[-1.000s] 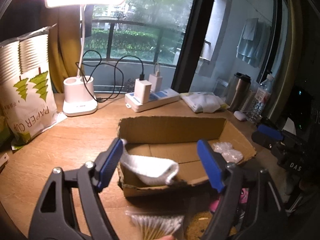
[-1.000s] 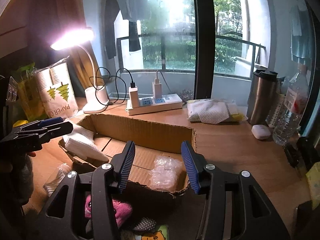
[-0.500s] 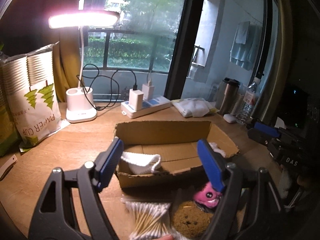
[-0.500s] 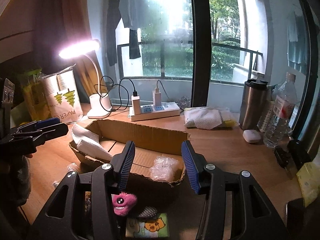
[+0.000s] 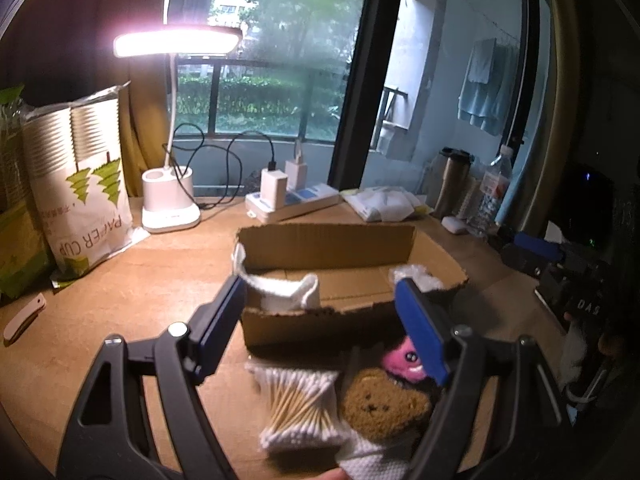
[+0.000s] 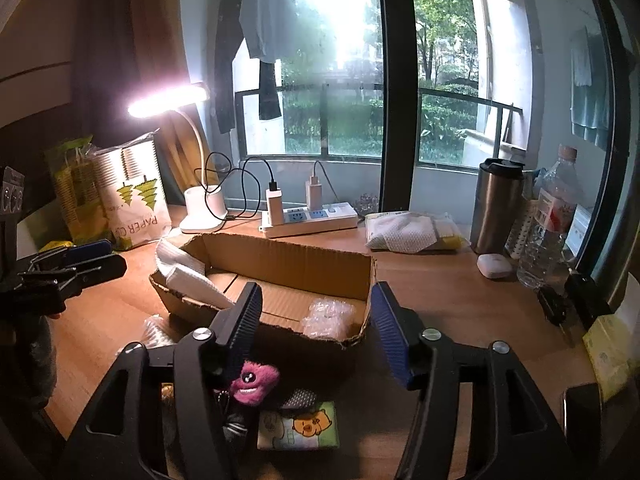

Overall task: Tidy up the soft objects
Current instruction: 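Grasp the cotton swab bag with the left tool while the right tool grasps the pink plush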

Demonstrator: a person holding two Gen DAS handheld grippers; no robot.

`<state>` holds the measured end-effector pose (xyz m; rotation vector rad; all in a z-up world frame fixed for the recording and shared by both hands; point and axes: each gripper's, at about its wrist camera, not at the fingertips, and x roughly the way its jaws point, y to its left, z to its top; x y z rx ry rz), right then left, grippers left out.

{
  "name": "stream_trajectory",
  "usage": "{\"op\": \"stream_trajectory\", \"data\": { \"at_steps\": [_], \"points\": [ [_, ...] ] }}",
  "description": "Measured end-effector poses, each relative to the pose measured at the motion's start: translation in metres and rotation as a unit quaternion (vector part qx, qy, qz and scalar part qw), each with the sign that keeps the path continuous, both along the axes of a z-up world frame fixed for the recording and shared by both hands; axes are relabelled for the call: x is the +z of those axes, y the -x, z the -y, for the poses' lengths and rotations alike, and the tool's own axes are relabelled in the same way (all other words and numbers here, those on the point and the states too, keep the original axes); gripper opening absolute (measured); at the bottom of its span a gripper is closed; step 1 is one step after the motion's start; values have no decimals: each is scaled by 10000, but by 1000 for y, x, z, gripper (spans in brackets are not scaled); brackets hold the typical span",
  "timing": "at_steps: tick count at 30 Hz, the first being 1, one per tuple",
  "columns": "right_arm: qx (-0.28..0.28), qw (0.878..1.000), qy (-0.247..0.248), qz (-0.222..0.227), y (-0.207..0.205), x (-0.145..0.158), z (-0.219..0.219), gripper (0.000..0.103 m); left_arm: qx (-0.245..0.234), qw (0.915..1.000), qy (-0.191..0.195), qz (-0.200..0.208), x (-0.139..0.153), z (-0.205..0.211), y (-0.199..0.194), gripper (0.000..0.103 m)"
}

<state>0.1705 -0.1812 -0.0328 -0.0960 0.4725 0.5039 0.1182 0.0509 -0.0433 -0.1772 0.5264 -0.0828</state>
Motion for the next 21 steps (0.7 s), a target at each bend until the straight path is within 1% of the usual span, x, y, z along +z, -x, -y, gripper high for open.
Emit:
{"op": "stream_trajectory", "data": {
  "at_steps": [16, 21],
  "points": [
    [-90, 9989, 20, -456, 2, -33, 6, 60, 122, 9971, 172, -738, -54, -7, 7, 79],
    [-124, 9981, 20, -598, 2, -43, 7, 60, 97, 9956, 181, -913, -64, -8, 7, 79]
  ]
}}
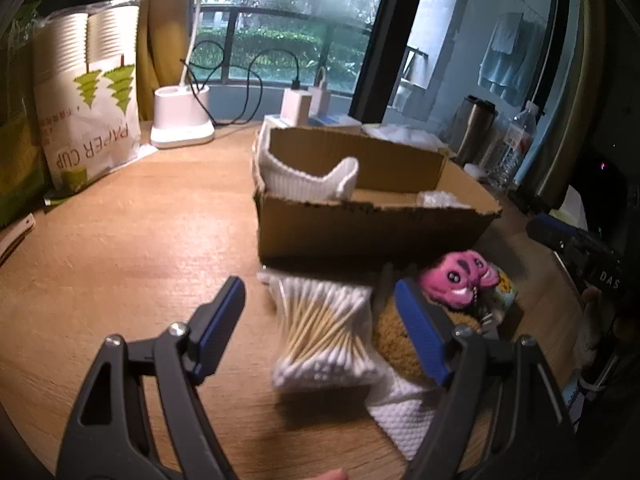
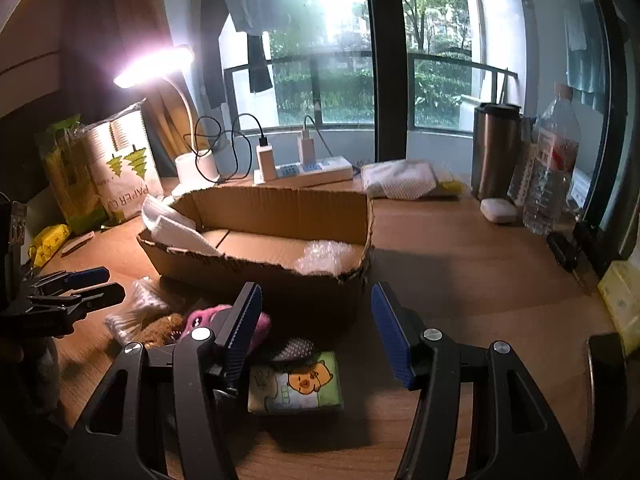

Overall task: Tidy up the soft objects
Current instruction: 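Grasp the cotton swab bag with the left tool while the right tool grasps the pink plush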

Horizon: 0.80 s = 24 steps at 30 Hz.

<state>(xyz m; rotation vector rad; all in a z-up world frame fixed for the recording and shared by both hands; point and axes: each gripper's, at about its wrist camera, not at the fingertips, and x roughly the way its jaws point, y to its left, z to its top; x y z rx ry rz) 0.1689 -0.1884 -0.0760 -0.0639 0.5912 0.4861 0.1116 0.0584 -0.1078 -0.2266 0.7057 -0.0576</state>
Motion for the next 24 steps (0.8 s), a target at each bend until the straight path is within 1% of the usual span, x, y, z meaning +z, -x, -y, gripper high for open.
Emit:
{"op": "stream_trajectory", "data": {
  "at_steps": [10, 16, 21, 24],
  "points": [
    [11, 9995, 20, -299, -3, -19, -1, 60, -86, 9997, -2, -247, -13, 5, -6, 79],
    [108, 9989, 3, -451, -3, -27, -5, 60, -42, 9988, -44, -492, -22, 5, -12, 79],
    [359, 9986, -117, -368, 2, -21, -17, 60, -8, 9980, -105, -631, -27, 6, -16, 79],
    [543, 9981, -85, -280, 3, -18, -30, 60, 6, 9975, -192, -678, -28, 8, -18, 79]
  ]
}}
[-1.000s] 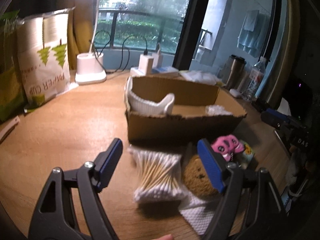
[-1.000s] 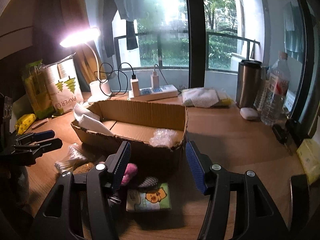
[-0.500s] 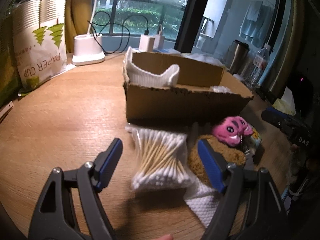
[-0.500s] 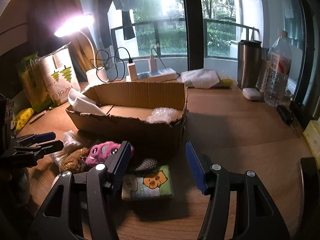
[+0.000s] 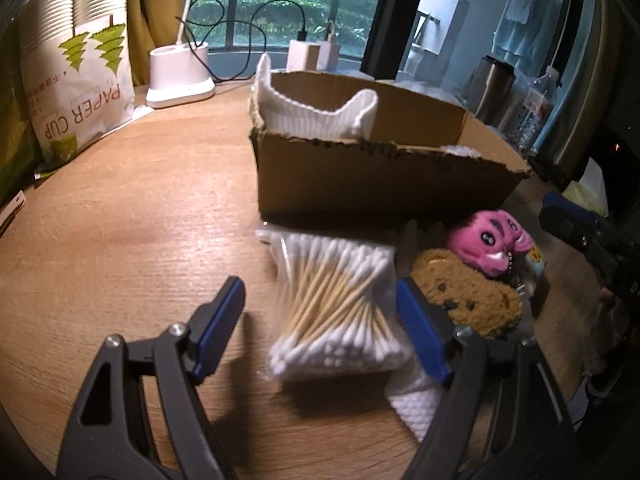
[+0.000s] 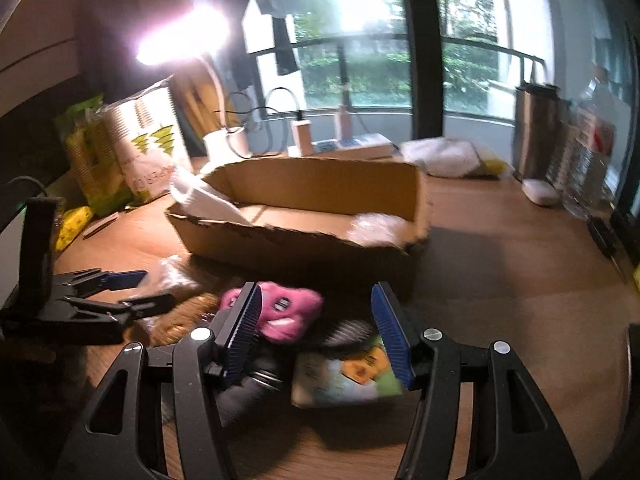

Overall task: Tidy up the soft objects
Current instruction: 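Grasp the cotton swab bag with the left tool while the right tool grasps the pink plush, then lift the swab bag with the left tool while the right tool carries the pink plush over the box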

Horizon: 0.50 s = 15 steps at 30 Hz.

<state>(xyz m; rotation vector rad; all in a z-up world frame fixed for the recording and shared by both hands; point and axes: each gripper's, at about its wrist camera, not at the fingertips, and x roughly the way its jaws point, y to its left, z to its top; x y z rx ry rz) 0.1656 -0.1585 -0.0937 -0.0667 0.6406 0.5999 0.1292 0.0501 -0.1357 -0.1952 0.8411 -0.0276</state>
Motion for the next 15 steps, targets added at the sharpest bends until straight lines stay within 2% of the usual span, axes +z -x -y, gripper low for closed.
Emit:
{"op": "stream_trajectory", "data": {
  "at_steps": [7, 9, 15],
  "points": [
    [215, 9994, 133, -233, -10, -13, -28, 60, -56, 10000, -30, -4, -1, 2, 1, 76],
    [262, 9990, 193, -319, -11, -18, -33, 60, -132, 9999, -10, -24, -2, 3, 0, 62],
    [332, 9983, 335, -355, -8, -25, -39, 60, -181, 9998, -7, 20, -1, 5, 2, 51]
  ]
}}
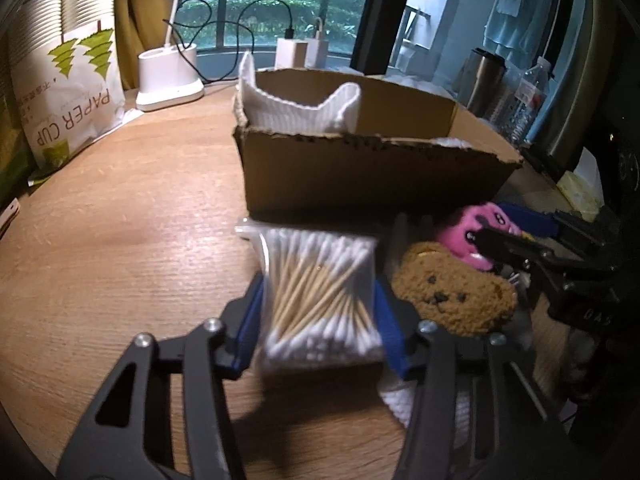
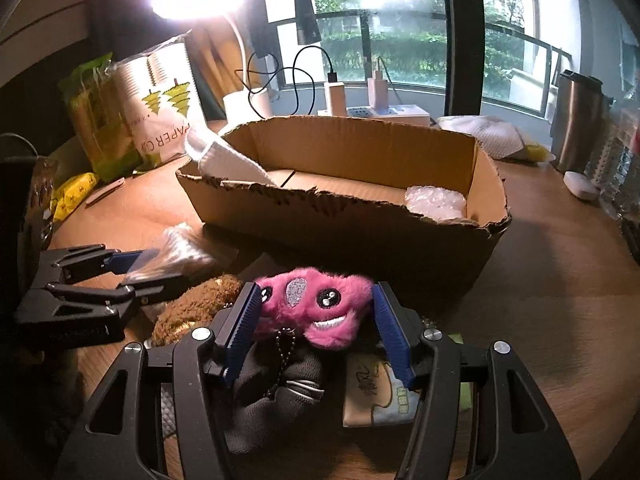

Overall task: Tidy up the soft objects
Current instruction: 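Lift the swab bag with the left tool while the right tool carries the pink plush over the box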

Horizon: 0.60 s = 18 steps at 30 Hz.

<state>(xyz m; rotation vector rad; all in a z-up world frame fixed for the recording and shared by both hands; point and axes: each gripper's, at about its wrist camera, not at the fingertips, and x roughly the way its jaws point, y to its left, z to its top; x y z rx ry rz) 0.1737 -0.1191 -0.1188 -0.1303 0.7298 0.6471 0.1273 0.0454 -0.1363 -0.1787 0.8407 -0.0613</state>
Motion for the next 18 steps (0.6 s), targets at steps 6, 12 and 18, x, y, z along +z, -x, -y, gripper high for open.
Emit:
{"op": "stream_trajectory", "data": {
  "at_steps": [6, 12, 18],
  "points": [
    [85, 9999, 80, -8, 2, -2, -3, 56, -15, 10000, 17, 87, 3, 0, 4, 49],
    [113, 9997, 168, 146, 8, -1, -5, 34, 0, 9997, -8, 245, 7, -1, 11, 48],
    [145, 9989, 156, 414, 15, 6, -3, 27, 47, 9992, 42, 398, 15, -3, 17, 48]
  ]
}}
